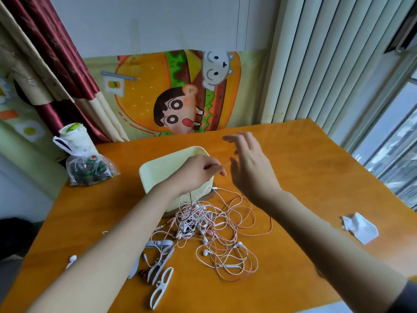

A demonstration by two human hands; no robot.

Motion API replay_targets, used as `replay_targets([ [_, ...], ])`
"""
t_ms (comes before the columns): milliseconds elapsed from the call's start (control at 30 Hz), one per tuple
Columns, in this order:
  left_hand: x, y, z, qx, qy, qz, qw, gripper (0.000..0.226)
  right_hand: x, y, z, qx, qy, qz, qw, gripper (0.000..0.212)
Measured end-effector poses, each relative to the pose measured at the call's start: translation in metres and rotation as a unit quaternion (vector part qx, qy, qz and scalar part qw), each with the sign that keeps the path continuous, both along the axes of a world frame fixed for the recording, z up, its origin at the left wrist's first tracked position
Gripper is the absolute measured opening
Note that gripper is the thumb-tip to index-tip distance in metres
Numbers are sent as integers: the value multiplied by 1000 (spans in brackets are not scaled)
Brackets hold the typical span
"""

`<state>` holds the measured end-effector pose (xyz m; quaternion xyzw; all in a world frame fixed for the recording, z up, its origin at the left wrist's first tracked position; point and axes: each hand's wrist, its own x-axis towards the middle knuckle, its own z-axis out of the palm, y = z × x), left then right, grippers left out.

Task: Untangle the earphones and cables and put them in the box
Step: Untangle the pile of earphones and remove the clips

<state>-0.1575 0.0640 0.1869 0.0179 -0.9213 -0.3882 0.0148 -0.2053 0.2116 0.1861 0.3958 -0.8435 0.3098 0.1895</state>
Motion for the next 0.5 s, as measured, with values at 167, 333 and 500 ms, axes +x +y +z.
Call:
replay_targets([
  [167, 6, -2, -7, 26, -9, -5, 1000, 24, -3, -3, -11, 136, -236, 93, 958, 22],
  [333, 17, -27, -48, 117, -60, 47, 990, 22, -20, 13, -6, 42, -194, 21, 980, 27],
  [500, 37, -43, -104, 60, -187, 67, 978, 30, -44, 32, 12, -63, -166, -78, 981, 29],
])
